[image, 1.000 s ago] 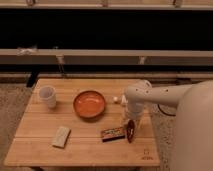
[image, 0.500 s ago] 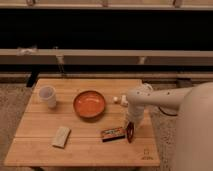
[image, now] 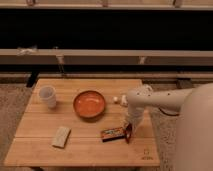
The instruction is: Place the pepper on the white sponge
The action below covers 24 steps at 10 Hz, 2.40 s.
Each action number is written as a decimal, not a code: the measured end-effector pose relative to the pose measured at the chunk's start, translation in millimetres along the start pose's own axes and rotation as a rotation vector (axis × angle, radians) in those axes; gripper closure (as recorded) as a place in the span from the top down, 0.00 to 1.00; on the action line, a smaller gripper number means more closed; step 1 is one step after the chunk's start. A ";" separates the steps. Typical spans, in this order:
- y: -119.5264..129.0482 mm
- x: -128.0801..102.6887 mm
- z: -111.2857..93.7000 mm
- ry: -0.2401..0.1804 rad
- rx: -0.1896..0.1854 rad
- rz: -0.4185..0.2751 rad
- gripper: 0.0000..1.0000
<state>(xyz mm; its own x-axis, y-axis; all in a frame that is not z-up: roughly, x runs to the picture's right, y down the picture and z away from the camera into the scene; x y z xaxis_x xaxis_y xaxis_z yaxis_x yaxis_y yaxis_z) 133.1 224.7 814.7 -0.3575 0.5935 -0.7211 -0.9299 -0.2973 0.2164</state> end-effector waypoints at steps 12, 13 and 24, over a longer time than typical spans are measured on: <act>201.9 99.3 -43.7 0.054 -0.073 -0.609 0.00; 218.8 112.3 -44.7 0.064 -0.078 -0.684 0.00; 314.4 174.7 -15.5 0.161 -0.122 -1.065 0.00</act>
<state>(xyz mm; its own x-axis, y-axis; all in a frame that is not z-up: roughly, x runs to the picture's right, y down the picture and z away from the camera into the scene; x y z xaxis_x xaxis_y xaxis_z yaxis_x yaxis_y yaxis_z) -220.4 223.3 746.6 0.6524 0.4879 -0.5799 -0.7380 0.2352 -0.6325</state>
